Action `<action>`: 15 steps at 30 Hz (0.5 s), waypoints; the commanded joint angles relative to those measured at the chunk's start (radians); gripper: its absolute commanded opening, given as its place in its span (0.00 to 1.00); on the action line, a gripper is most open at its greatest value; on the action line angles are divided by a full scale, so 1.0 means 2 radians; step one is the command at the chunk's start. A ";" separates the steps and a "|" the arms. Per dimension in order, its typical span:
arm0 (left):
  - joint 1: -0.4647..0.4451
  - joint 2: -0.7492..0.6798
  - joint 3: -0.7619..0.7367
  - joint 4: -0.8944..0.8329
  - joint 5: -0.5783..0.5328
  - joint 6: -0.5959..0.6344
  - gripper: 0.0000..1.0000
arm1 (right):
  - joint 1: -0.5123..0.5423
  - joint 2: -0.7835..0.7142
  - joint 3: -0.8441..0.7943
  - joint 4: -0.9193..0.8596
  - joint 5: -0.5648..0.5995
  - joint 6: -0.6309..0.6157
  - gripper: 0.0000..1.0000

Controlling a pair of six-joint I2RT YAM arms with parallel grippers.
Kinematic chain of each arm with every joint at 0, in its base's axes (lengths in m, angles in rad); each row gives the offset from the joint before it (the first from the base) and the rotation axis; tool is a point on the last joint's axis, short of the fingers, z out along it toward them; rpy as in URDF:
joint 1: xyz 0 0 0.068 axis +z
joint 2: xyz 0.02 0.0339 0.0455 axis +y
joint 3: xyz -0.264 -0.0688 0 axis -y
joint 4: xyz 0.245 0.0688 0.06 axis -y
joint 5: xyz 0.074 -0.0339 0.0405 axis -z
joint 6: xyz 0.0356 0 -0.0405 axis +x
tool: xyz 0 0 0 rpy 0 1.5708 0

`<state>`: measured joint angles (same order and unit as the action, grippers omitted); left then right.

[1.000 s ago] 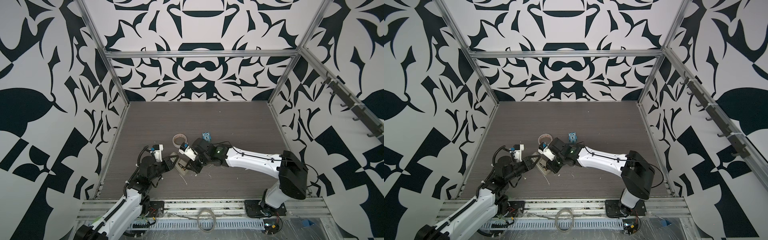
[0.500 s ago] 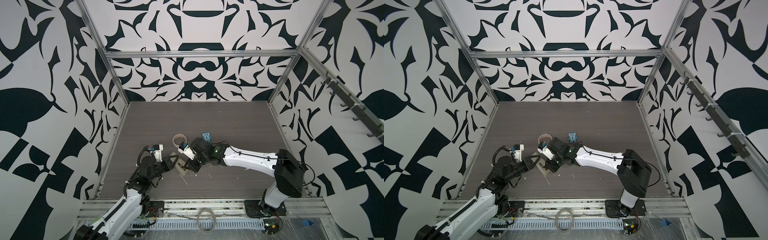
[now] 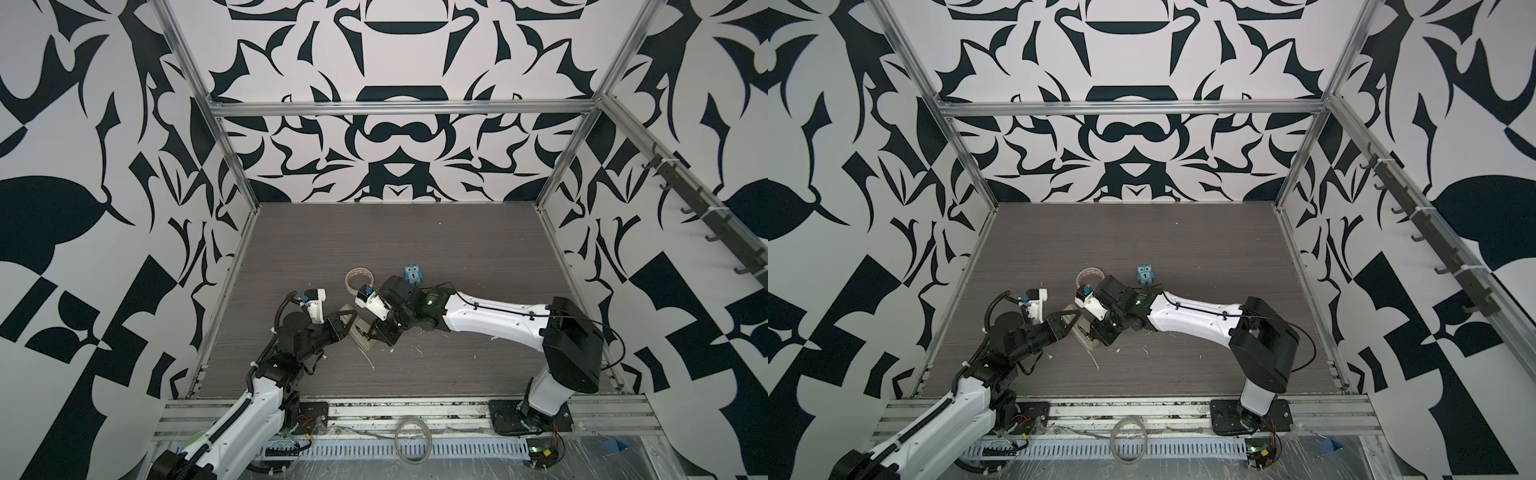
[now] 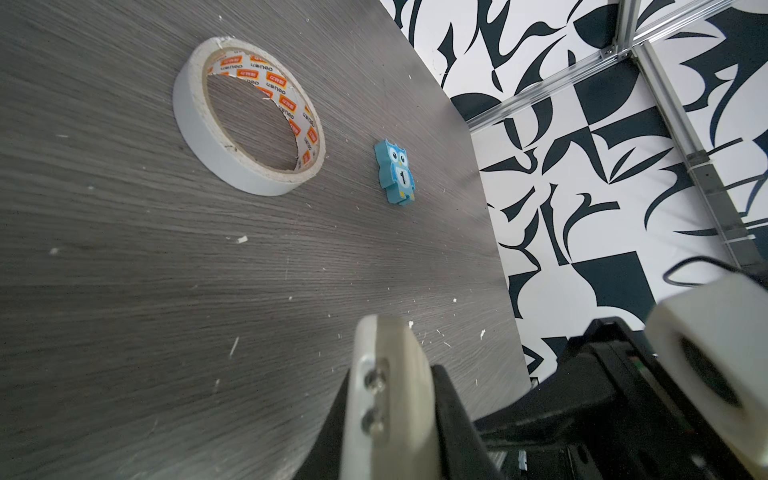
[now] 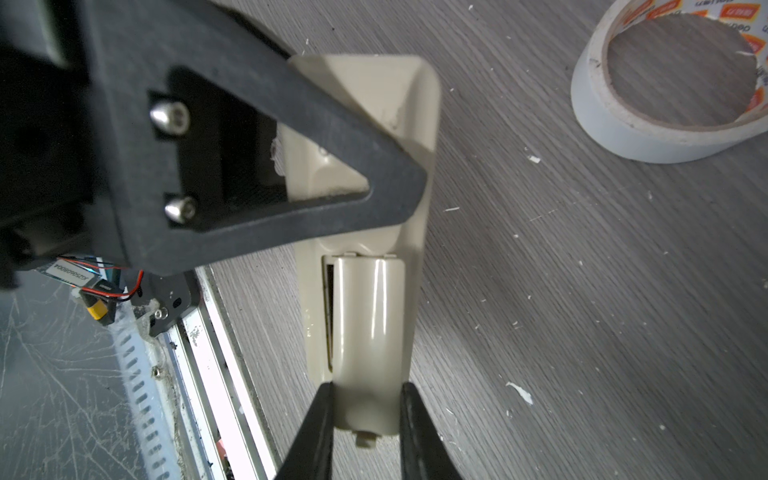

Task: Load the batteries into the remote control
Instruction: 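Slide the cover along the remote's battery opening with the right gripper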

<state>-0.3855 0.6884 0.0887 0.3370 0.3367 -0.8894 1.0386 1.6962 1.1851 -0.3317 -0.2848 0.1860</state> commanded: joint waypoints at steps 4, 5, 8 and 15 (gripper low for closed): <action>0.002 -0.005 -0.004 0.015 0.002 0.000 0.00 | 0.003 -0.004 0.015 0.009 -0.009 0.006 0.02; 0.002 -0.006 -0.005 0.014 0.002 0.001 0.00 | 0.003 -0.004 0.014 0.009 -0.008 0.006 0.02; 0.002 -0.006 -0.004 0.014 -0.001 0.001 0.00 | 0.003 -0.003 0.013 0.010 -0.009 0.005 0.02; 0.002 -0.002 -0.005 0.017 -0.001 0.001 0.00 | 0.005 -0.002 0.015 0.009 -0.012 0.006 0.02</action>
<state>-0.3855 0.6888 0.0883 0.3367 0.3359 -0.8894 1.0389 1.6962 1.1851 -0.3313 -0.2928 0.1864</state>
